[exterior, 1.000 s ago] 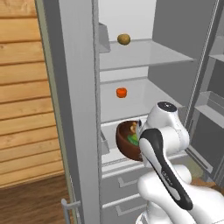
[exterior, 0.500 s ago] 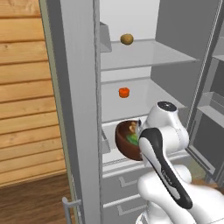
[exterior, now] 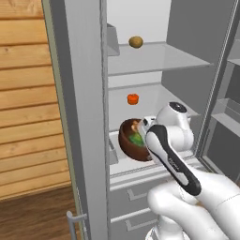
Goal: Pick the chicken drumstick and broccoli from their plates and place them in the bowl. Then put the bowl in the fridge.
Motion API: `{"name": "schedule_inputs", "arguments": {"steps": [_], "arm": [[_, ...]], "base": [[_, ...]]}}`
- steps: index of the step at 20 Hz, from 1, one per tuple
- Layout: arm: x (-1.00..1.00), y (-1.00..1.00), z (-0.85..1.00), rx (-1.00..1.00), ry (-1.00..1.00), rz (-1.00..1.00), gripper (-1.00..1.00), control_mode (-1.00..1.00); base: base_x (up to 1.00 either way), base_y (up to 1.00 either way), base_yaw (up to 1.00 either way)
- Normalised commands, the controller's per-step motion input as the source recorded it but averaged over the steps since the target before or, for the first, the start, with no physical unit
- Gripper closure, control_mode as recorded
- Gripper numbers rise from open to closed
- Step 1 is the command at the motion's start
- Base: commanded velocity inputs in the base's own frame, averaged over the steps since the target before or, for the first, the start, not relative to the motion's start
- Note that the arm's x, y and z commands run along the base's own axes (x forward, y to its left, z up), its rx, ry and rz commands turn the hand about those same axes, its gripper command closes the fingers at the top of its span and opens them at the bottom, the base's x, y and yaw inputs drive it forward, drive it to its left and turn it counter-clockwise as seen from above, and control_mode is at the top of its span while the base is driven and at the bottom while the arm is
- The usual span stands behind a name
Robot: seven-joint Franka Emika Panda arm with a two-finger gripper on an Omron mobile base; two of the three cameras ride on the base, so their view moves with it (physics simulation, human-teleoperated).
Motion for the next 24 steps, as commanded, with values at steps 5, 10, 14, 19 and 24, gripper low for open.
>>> {"name": "schedule_inputs", "arguments": {"steps": [5, 10, 14, 19, 24], "arm": [[1.00, 0.00, 0.26, -0.03, -0.16, 0.25, 1.00, -1.00], [0.10, 0.04, 0.38, -0.11, -0.19, 0.17, 1.00, -1.00], [-0.64, 0.27, 0.04, -0.18, -0.16, 0.06, 1.00, -1.00], [-0.43, 0.20, 0.00, -0.20, -0.22, 0.03, 1.00, -1.00], [0.09, -0.25, 0.02, -0.09, -0.10, 0.00, 1.00, -1.00]], "base": [[0.00, 0.00, 0.00], [0.00, 0.00, 0.00], [0.00, 0.00, 0.00], [0.00, 0.00, 0.00], [0.00, 0.00, 0.00]]}}
